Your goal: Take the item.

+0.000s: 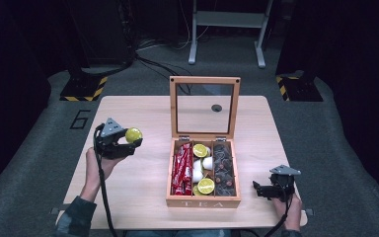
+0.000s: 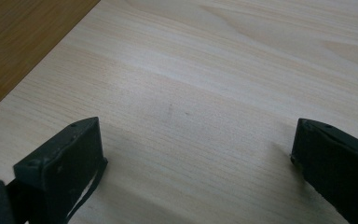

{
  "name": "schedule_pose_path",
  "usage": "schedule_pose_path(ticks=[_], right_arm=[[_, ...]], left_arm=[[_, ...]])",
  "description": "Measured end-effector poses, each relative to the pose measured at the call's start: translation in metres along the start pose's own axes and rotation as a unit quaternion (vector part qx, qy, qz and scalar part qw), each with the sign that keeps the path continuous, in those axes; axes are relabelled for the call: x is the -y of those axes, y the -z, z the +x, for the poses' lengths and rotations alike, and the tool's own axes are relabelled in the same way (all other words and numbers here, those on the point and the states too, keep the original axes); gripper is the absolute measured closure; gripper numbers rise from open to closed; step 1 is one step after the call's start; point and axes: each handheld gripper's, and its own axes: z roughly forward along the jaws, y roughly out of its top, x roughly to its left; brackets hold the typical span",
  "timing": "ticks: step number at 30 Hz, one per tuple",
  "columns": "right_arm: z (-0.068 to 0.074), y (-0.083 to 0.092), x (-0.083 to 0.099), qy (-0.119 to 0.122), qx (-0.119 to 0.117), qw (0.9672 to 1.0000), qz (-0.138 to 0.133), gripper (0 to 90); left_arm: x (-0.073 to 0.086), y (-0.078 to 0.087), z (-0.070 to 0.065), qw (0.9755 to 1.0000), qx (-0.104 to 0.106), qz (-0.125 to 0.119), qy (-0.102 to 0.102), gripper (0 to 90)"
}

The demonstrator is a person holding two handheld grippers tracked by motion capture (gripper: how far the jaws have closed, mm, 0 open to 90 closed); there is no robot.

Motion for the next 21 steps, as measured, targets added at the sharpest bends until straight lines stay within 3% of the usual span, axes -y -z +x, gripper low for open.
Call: schedule_pose_path(ticks=[9,21], right_arm=[[0.0,0.0,0.0,0.0,0.0,1.0,0.0,1.4],[0.0,0.0,0.0,0.0,0.0,1.0,0.0,1.4]], left_arm=[[0.006,0.002,0.015,0.9995,-0.018,-0.006,0.023,38.8],[0.015,-0.008,0.035,0.9979,-0.035,0.001,0.055,38.8]])
